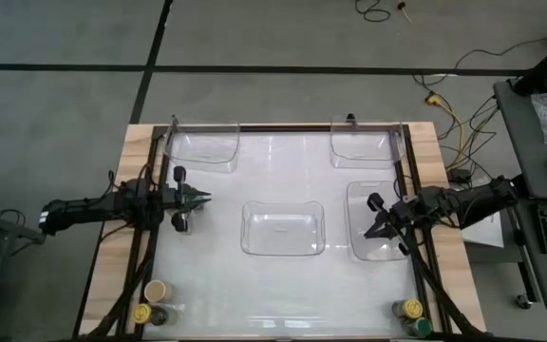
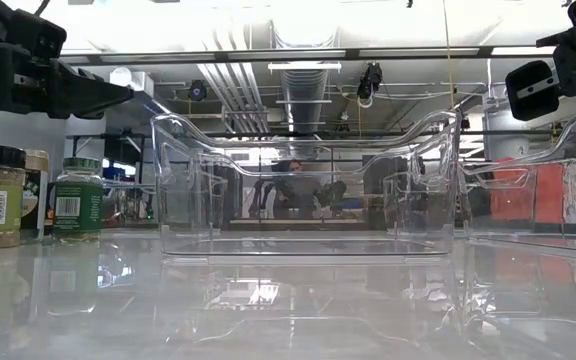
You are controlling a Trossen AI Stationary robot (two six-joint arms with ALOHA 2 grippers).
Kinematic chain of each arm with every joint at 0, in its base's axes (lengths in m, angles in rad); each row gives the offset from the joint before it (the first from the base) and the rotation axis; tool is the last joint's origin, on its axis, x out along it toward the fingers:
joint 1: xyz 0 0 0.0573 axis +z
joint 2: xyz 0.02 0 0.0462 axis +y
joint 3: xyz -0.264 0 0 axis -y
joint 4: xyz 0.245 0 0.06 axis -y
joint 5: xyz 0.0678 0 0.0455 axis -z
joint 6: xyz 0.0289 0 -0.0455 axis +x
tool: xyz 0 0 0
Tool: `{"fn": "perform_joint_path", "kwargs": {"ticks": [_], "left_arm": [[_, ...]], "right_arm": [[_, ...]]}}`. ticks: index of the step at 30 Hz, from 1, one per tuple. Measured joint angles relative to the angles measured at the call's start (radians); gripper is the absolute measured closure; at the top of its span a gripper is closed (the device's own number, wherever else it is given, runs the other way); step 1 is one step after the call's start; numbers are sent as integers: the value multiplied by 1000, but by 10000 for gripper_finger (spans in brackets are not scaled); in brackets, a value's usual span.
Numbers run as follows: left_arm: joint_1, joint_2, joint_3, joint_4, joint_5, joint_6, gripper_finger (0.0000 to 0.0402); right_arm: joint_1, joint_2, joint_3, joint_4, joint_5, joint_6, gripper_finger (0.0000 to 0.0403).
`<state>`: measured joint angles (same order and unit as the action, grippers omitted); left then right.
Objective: Sort spices by type
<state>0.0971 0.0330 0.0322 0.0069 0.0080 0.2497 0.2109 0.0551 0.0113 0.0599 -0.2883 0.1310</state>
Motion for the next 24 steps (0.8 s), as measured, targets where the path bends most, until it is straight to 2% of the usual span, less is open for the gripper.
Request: {"fn": "perform_joint_path", "kwargs": {"ticks": [24], "left_arm": [[0,0,0,17,1,4,354]], "right_arm": [[0,0,0,0,0,0,390]]}}
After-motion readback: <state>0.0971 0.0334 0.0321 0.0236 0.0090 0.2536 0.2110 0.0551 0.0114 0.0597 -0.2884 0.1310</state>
